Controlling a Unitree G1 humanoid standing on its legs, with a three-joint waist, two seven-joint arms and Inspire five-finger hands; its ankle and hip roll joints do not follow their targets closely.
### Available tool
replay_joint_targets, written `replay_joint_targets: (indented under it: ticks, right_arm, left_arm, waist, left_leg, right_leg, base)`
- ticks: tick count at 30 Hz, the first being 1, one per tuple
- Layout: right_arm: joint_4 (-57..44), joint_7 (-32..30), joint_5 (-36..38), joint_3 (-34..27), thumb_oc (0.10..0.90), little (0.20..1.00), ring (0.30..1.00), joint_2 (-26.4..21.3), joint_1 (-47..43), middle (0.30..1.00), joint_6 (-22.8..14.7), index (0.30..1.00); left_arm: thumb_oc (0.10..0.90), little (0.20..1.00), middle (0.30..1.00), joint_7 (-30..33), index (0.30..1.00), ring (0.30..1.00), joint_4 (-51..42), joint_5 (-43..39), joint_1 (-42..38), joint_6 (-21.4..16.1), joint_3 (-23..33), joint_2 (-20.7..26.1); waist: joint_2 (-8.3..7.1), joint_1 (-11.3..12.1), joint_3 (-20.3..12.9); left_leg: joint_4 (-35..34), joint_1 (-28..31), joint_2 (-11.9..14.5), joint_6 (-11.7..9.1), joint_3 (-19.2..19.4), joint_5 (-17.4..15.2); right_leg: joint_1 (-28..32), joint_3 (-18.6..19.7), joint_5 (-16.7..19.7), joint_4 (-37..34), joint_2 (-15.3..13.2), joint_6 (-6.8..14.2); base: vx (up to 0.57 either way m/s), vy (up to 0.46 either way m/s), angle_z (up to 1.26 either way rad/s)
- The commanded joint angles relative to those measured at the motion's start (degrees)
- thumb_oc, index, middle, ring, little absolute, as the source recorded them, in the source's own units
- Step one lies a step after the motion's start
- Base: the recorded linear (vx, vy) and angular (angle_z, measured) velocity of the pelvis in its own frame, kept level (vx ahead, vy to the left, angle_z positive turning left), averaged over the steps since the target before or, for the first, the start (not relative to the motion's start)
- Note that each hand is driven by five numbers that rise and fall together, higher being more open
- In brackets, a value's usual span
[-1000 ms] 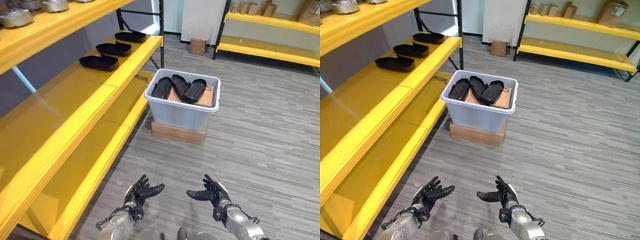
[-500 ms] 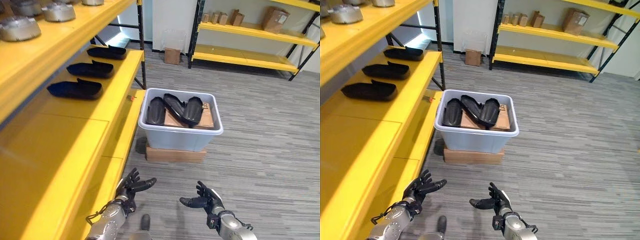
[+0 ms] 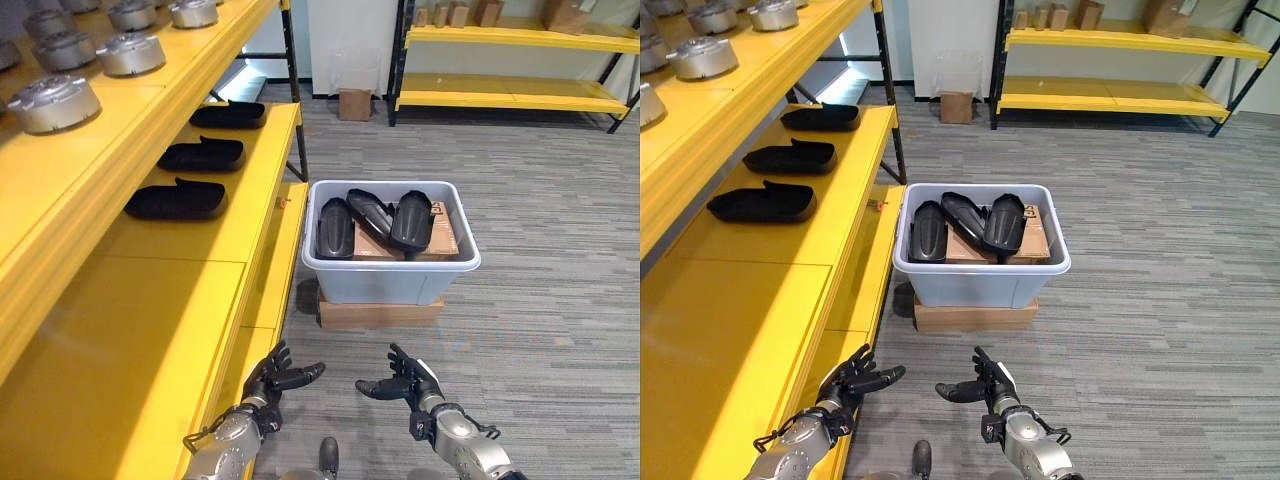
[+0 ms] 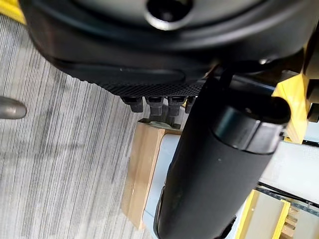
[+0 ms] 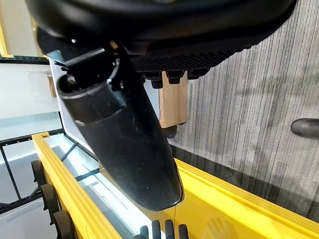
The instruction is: Move parts from the plastic box to the shelf.
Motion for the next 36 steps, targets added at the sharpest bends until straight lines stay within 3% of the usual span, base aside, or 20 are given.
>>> replay_joint_targets:
  ticks: [1, 3, 6, 9, 10, 12, 15, 17, 19, 21, 24, 26, 28, 29, 30, 31, 32, 33, 34, 36]
  right_arm:
    - [-4.89, 0.5, -1.49, -0.6, 0.9, 1.0, 1.0, 0.09, -2.95, 1.0, -3.73, 1.0]
    - [-4.97, 0.41, -1.23, -0.37, 0.9, 1.0, 1.0, 0.07, -3.64, 1.0, -3.85, 1.0]
    - [-4.65, 0.05, -2.65, 0.17, 0.9, 1.0, 1.0, 0.39, -4.94, 1.0, -3.33, 1.0]
    - [-4.7, 0.09, -4.14, 0.61, 0.9, 1.0, 1.0, 0.46, -5.52, 1.0, -2.82, 1.0]
    - [-4.86, 0.4, -4.94, 0.61, 0.9, 1.0, 1.0, 0.13, -5.36, 1.0, -2.72, 1.0]
    - [-4.74, 0.61, -4.51, 0.77, 0.9, 1.0, 1.0, -0.23, -5.21, 1.0, -2.62, 1.0]
    - [-5.48, 0.33, -4.0, 0.41, 0.9, 1.0, 1.0, -1.2, -4.97, 1.0, -2.89, 1.0]
    - [-5.55, -0.21, -3.48, -0.07, 0.9, 1.0, 1.0, -2.69, -4.89, 1.0, -4.04, 1.0]
    - [-5.64, -0.31, -3.44, -0.14, 0.9, 1.0, 1.0, -3.08, -4.79, 1.0, -4.26, 1.0]
    - [-5.72, -0.66, -3.29, -0.2, 0.9, 1.0, 1.0, -3.77, -4.35, 1.0, -4.77, 1.0]
    - [-6.59, -1.01, -2.55, -0.54, 0.9, 1.0, 1.0, -4.67, -3.3, 1.0, -5.6, 1.0]
    - [-6.79, -1.38, -2.16, -0.9, 0.9, 1.0, 1.0, -5.21, -2.73, 1.0, -5.8, 1.0]
    - [-6.45, -1.96, -2.13, -1.13, 0.9, 1.0, 1.0, -5.57, -2.59, 1.0, -5.57, 1.0]
    - [-6.74, -2.09, -1.94, -1.46, 0.9, 1.0, 1.0, -5.65, -1.96, 1.0, -5.67, 1.0]
    - [-7.0, -2.18, -2.11, -1.71, 0.9, 1.0, 1.0, -5.67, -1.23, 1.0, -5.7, 1.0]
    - [-7.0, -2.18, -2.11, -1.71, 0.9, 1.0, 1.0, -5.66, -1.23, 1.0, -5.7, 1.0]
    - [-6.47, -2.43, -2.46, -2.05, 0.9, 1.0, 1.0, -5.14, -1.11, 1.0, -5.84, 1.0]
    - [-6.46, -2.43, -2.46, -2.06, 0.9, 1.0, 1.0, -5.15, -1.12, 1.0, -5.84, 1.0]
    - [-5.66, -2.86, -3.07, -2.39, 0.9, 1.0, 1.0, -4.92, -1.26, 1.0, -5.85, 1.0]
    - [-5.57, -2.28, -3.55, -2.09, 0.9, 1.0, 1.0, -3.7, -1.05, 1.0, -5.54, 1.0]
  left_arm:
    - [0.9, 1.0, 1.0, -0.82, 1.0, 1.0, -4.85, 2.51, -1.36, -3.25, 1.93, -0.52]
    - [0.9, 1.0, 1.0, -0.93, 1.0, 1.0, -4.48, 2.02, -1.22, -3.38, 2.18, -0.33]
    - [0.9, 1.0, 1.0, -0.55, 1.0, 1.0, -3.7, 1.54, -1.41, -3.89, 2.75, -0.63]
    - [0.9, 1.0, 1.0, -0.29, 1.0, 1.0, -3.79, 1.05, -0.84, -4.28, 3.44, -0.84]
    - [0.9, 1.0, 1.0, -0.34, 1.0, 1.0, -3.63, 1.07, -0.17, -4.49, 4.22, -1.18]
    - [0.9, 1.0, 1.0, -0.69, 1.0, 1.0, -2.54, 1.54, -0.36, -4.26, 3.88, -1.39]
    - [0.9, 1.0, 1.0, -0.81, 1.0, 1.0, -2.69, 1.34, -0.49, -4.6, 3.47, -2.19]
    - [0.9, 1.0, 1.0, -0.54, 1.0, 1.0, -2.87, 0.48, -1.28, -5.16, 3.07, -2.56]
    - [0.9, 1.0, 1.0, -0.33, 1.0, 1.0, -3.14, -0.04, -1.26, -5.31, 3.05, -2.68]
    - [0.9, 1.0, 1.0, -0.25, 1.0, 1.0, -3.69, -1.0, -0.66, -5.39, 3.24, -2.8]
    - [0.9, 1.0, 1.0, 0.08, 1.0, 1.0, -4.87, -2.06, 0.45, -5.26, 3.33, -2.55]
    - [0.9, 1.0, 1.0, -0.08, 1.0, 1.0, -4.9, -2.37, 0.84, -4.75, 3.11, -2.58]
    - [0.9, 1.0, 1.0, 0.08, 1.0, 1.0, -5.05, -2.85, 1.27, -4.67, 2.76, -2.84]
    - [0.9, 1.0, 1.0, 0.09, 1.0, 1.0, -5.15, -2.55, 1.83, -4.51, 3.1, -2.71]
    - [0.9, 1.0, 1.0, -0.03, 1.0, 1.0, -5.19, -2.1, 2.0, -4.44, 2.94, -2.56]
    - [0.9, 1.0, 1.0, -0.03, 1.0, 1.0, -5.19, -2.1, 2.0, -4.44, 2.93, -2.55]
    - [0.9, 1.0, 1.0, -0.02, 1.0, 1.0, -4.29, -0.59, 1.41, -4.51, 3.05, -2.36]
    - [0.9, 1.0, 1.0, -0.02, 1.0, 1.0, -4.29, -0.59, 1.39, -4.51, 3.04, -2.37]
    - [0.9, 1.0, 1.0, 0.32, 1.0, 1.0, -4.1, -0.57, 1.21, -4.66, 3.5, -2.41]
    - [0.9, 1.0, 1.0, 0.37, 1.0, 1.0, -4.1, -1.05, 0.36, -4.89, 3.15, -1.93]
  waist:
    - [0.88, 0.32, -0.65]
    - [0.76, 0.27, -0.45]
    - [0.54, 0.51, -0.06]
    - [0.25, 0.58, 0.14]
    - [-0.66, 1.34, -0.78]
    - [-1.62, 0.61, -2.0]
    - [-1.36, 0.27, -2.76]
    - [-1.14, -0.49, -3.0]
    - [-1.22, -0.53, -2.89]
    - [-1.96, 0.07, -2.29]
    - [-3.99, 1.47, -0.18]
    - [-5.0, 2.49, 1.43]
    - [-5.09, 3.17, 2.15]
    - [-4.8, 2.7, 1.38]
    - [-4.61, 2.82, 1.57]
    - [-4.62, 2.84, 1.6]
    - [-3.47, 3.68, 1.17]
    - [-3.41, 3.66, 1.12]
    - [-2.85, 4.41, 0.51]
    - [-2.61, 4.38, -0.8]
  left_leg:
    - [4.87, 2.68, 2.65, -3.18, -1.45, -11.54]
    - [4.63, 3.51, 3.02, -4.2, -1.15, -12.42]
    - [4.12, 5.06, 3.84, -5.85, -0.91, -13.93]
    - [3.09, 7.26, 3.91, -6.32, -0.53, -14.64]
    - [1.98, 8.9, 3.81, -6.92, 0.15, -15.54]
    - [1.31, 10.03, 4.43, -7.8, -0.7, -16.22]
    - [1.47, 10.95, 7.42, -9.16, -1.68, -16.44]
    - [7.25, 9.03, 11.48, -11.33, -3.91, -14.7]
    - [10.18, 7.67, 11.95, -11.97, -4.77, -13.04]
    - [17.75, 4.68, 12.48, -12.58, -6.67, -7.87]
    - [34.76, -3.69, 12.0, -11.35, -8.52, 0.45]
    - [41.99, -7.62, 10.34, -10.25, -7.04, -0.73]
    - [38.96, -11.48, 8.39, -10.5, -4.08, -4.21]
    - [28.34, -14.04, 10.68, -10.47, 0.48, -4.84]
    - [18.0, -12.68, 14.29, -10.96, 4.08, -2.72]
    - [17.97, -12.63, 14.28, -10.96, 4.1, -2.71]
    - [0.75, -11.04, 15.94, -12.39, 2.53, 2.48]
    - [0.61, -11.08, 15.98, -12.4, 2.49, 2.62]
    - [-2.87, -11.58, 15.5, -13.13, -1.92, 3.56]
    - [-2.74, -9.47, 14.99, -13.09, -2.75, 4.73]
  right_leg:
    - [-0.76, -9.32, 1.91, -15.06, 1.17, -2.39]
    - [0.09, -10.58, 2.37, -26.95, -0.7, -1.8]
    - [0.53, -9.77, 9.1, -43.59, -6.34, 0.88]
    - [0.07, -10.55, 11.34, -47.24, -7.18, 2.5]
    - [1.87, -14.49, 11.06, -49.08, -6.6, 3.34]
    - [3.11, -11.35, 10.55, -48.8, -5.03, 3.05]
    - [2.51, -11.15, 7.76, -45.07, -2.51, 1.7]
    - [2.35, -11.38, 1.53, -41.06, 2.1, -1.86]
    - [2.85, -11.46, 0.69, -41.04, 3.12, -2.82]
    - [4.77, -11.48, -0.98, -41.53, 5.4, -5.03]
    - [8.9, -11.28, -3.1, -42.94, 7.52, -8.32]
    - [11.04, -11.42, -4.0, -43.4, 8.29, -9.59]
    - [12.36, -11.88, -4.64, -43.86, 8.45, -8.94]
    - [12.93, -12.96, -5.99, -44.17, 8.91, -8.18]
    - [14.22, -13.26, -7.23, -44.12, 8.99, -7.71]
    - [14.24, -13.24, -7.23, -44.12, 8.98, -7.71]
    - [16.28, -13.29, -8.87, -43.93, 10.08, -6.85]
    - [16.21, -13.32, -8.79, -43.98, 10.14, -6.87]
    - [18.52, -12.74, -10.87, -43.41, 10.57, -6.56]
    - [19.85, -11.98, -11.52, -42.1, 10.03, -5.86]
  base:
    - [0.19, -0.027, -0.07]
    - [0.19, -0.116, 0.02]
    - [0.2, -0.164, 0.0]
    - [0.19, -0.135, -0.11]
    - [0.28, -0.207, -0.18]
    - [0.38, -0.282, -0.14]
    - [0.32, -0.299, 0.32]
    - [0.35, -0.434, 0.4]
    - [0.18, -0.242, 0.23]
    - [0.21, -0.282, -0.01]
    - [0.17, -0.307, -0.12]
    - [0.18, -0.254, -0.08]
    - [0.26, -0.109, 0.06]
    - [0.39, 0.002, 0.14]
    - [0.31, 0.025, 0.05]
    - [0.45, 0.147, -0.16]
    - [0.32, 0.115, -0.07]
    - [0.59, 0.215, 0.06]
    - [0.48, 0.212, -0.24]
    - [0.48, 0.254, -1.0]
